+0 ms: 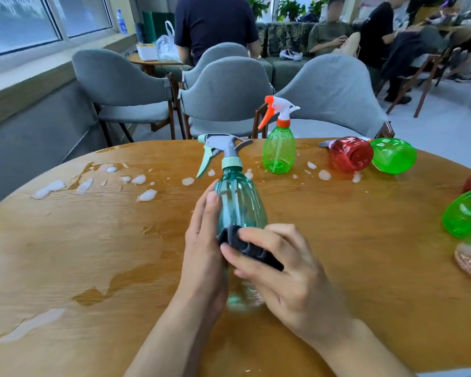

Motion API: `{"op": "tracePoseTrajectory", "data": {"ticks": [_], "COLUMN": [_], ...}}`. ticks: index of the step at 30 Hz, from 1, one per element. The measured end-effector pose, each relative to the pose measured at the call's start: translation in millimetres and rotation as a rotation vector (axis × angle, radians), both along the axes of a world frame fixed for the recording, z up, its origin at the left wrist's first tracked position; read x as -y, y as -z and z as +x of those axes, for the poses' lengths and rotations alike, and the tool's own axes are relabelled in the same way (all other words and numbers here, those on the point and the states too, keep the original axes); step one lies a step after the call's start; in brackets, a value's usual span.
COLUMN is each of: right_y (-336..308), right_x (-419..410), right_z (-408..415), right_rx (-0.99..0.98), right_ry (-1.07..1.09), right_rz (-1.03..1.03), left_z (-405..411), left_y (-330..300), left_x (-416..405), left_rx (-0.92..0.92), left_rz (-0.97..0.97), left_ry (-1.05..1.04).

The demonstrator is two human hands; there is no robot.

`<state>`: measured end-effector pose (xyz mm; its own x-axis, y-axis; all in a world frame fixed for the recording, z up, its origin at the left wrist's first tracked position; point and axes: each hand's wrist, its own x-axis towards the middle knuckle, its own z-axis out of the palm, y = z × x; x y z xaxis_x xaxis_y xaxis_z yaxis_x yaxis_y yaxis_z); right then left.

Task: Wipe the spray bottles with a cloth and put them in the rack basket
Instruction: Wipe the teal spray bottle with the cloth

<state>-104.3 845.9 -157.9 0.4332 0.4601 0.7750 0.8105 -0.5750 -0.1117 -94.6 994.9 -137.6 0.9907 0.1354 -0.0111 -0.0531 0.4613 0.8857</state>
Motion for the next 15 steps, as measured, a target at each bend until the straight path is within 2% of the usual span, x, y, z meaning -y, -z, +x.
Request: {"op": "tracePoseTrajectory", "data": {"ticks": [5, 8, 9, 11, 13, 15], "right_y": [12, 16, 15, 4, -11, -21], "right_x": [25, 46, 51, 53, 43, 30], "right_z": [3, 17, 20, 20, 16, 10], "right_rx": [0.107, 0.014, -0.056, -0.258, -0.461, -0.52], "right_ry": [0.059, 0.262, 0.308, 0.297, 0.16, 0.039], "right_rz": [-0.031, 0.021, 0.097, 0.398, 0.678, 0.772], "left_z": [-1, 0, -1, -3, -4, -3], "left_y": [-4, -9, -10, -11, -8, -6], "left_x": [5, 0, -2, -2, 2, 6], "left_rx": [0.012, 0.006, 0.011, 0.018, 0.008, 0.025], "left_rz": [0.045, 0.022, 0.007, -0.014, -0.007, 0.026], "left_ry": [0.002, -0.038, -0.039, 0.002, 0.059, 0.101]}}
